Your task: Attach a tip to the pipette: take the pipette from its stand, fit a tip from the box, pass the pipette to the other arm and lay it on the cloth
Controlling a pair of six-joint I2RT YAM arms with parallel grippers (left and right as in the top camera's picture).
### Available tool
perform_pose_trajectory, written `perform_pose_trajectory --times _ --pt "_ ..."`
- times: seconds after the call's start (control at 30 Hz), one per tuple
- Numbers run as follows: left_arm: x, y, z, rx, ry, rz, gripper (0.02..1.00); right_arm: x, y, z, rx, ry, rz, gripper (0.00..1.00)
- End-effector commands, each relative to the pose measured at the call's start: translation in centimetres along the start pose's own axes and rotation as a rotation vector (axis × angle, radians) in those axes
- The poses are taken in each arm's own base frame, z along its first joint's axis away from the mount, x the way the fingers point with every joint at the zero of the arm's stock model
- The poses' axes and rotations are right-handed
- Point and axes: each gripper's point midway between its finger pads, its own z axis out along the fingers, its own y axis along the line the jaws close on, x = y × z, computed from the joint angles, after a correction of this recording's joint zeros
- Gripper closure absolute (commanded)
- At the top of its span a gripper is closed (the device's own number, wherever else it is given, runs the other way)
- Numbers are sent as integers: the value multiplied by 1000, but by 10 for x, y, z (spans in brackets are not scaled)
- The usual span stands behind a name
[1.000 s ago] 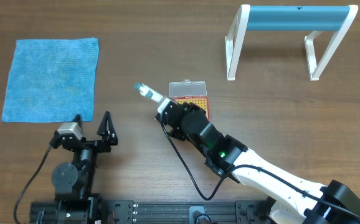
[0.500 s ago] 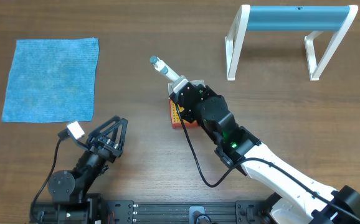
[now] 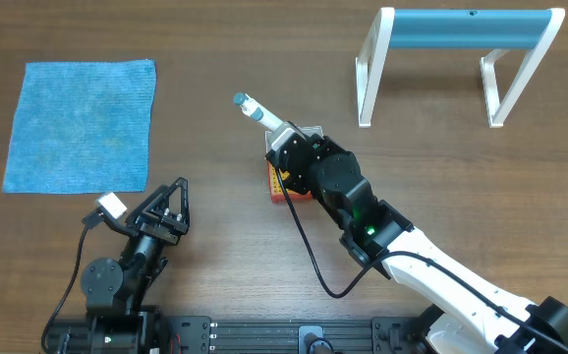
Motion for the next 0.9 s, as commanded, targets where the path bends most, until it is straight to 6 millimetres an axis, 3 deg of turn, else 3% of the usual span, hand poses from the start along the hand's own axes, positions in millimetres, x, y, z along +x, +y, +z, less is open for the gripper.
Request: perform_pose_trajectory --times 0.03,0.23,0.3,0.33,0.4,0.47,0.9 --pt "-2 5 0 -23 -14 17 99 -28 -8 -5 20 -82 -2 928" --pt "-2 5 0 -23 -13 17 99 -25 -7 -6 15 -69 -21 928" --pt "-2 5 0 -23 -14 17 99 -24 -7 -6 11 -66 43 923" --pt "-2 5 0 -23 -14 17 99 -19 -7 -5 13 -47 122 928" --pt "-2 5 0 -23 -14 17 97 -14 -18 -6 76 -35 544 928" --pt "-2 5 0 -23 -14 17 97 -12 -21 -6 93 -39 675 928" --pt "-2 5 0 -23 -14 17 99 -17 -24 -7 89 -64 753 928"
